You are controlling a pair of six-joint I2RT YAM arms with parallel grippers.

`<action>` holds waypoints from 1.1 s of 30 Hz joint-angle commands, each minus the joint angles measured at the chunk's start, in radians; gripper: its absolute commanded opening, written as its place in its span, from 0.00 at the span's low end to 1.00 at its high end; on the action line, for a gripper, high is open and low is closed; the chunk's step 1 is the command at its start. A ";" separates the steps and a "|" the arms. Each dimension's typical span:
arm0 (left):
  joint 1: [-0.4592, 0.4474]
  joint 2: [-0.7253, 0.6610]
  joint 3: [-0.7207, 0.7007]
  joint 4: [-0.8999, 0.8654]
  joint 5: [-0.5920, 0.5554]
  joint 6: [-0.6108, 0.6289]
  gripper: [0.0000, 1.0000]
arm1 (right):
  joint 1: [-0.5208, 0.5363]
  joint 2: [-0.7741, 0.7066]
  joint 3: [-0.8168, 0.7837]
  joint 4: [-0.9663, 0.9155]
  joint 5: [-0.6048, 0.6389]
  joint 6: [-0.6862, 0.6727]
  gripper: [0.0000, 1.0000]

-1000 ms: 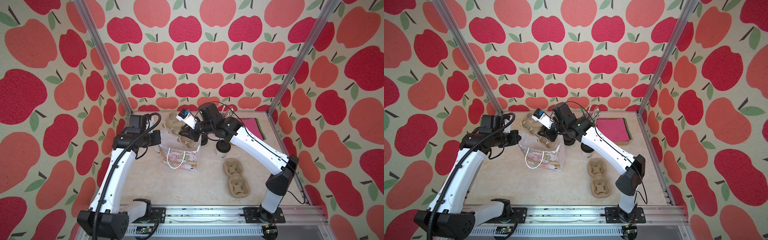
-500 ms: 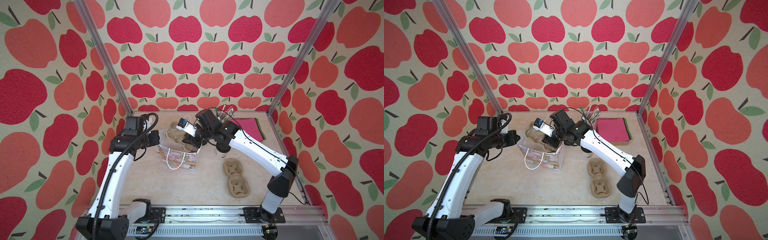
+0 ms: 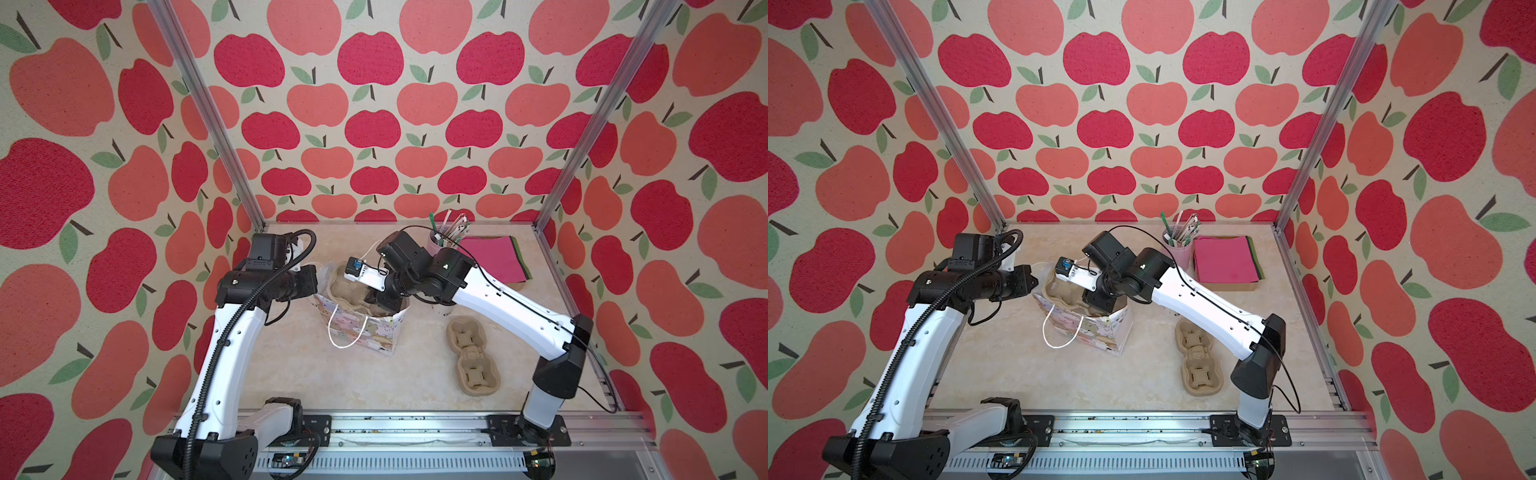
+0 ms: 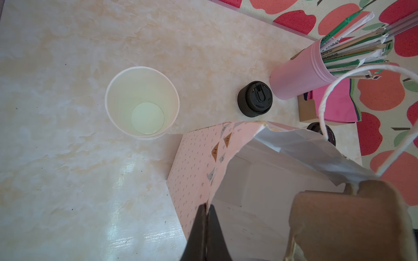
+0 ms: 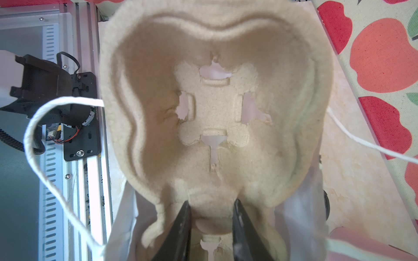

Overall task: Pack a coffee takeout order
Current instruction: Place the cup tray in the takeout bag.

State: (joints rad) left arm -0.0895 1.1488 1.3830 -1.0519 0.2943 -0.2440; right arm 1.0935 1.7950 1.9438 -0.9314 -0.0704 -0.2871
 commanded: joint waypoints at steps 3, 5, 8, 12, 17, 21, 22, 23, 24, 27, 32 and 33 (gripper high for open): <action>0.005 -0.039 0.038 -0.063 0.005 0.005 0.00 | 0.026 0.045 0.060 -0.147 0.049 0.060 0.29; 0.005 -0.049 0.022 -0.057 0.006 0.005 0.00 | 0.026 0.053 0.070 -0.157 0.045 0.088 0.29; 0.006 -0.057 -0.012 -0.043 0.005 0.009 0.00 | 0.027 0.071 0.089 -0.172 0.048 0.113 0.29; 0.005 -0.057 -0.038 -0.032 0.017 0.012 0.00 | 0.026 0.117 0.137 -0.215 0.053 0.126 0.29; 0.006 -0.094 -0.063 -0.017 0.024 0.009 0.00 | 0.027 0.193 0.211 -0.290 0.076 0.132 0.30; 0.005 -0.104 -0.077 -0.011 0.025 0.011 0.00 | 0.028 0.256 0.280 -0.345 0.082 0.145 0.31; 0.005 -0.104 -0.080 -0.008 0.025 0.011 0.00 | 0.026 0.270 0.291 -0.354 0.085 0.145 0.31; 0.005 -0.106 -0.082 -0.007 0.025 0.011 0.00 | 0.027 0.283 0.305 -0.365 0.087 0.144 0.31; 0.005 -0.106 -0.084 -0.006 0.026 0.012 0.00 | 0.027 0.296 0.314 -0.375 0.089 0.143 0.31; 0.005 -0.106 -0.085 -0.004 0.028 0.012 0.00 | 0.027 0.323 0.327 -0.392 0.086 0.141 0.31; 0.005 -0.107 -0.091 0.004 0.025 0.014 0.00 | 0.027 0.352 0.328 -0.403 0.074 0.135 0.31; 0.005 -0.109 -0.094 0.007 0.025 0.014 0.00 | 0.026 0.359 0.328 -0.407 0.072 0.134 0.31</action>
State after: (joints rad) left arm -0.0891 1.0523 1.3029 -1.0630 0.3233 -0.2440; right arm 1.1191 2.1269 2.2459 -1.2694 -0.0002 -0.1658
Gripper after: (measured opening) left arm 0.044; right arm 0.314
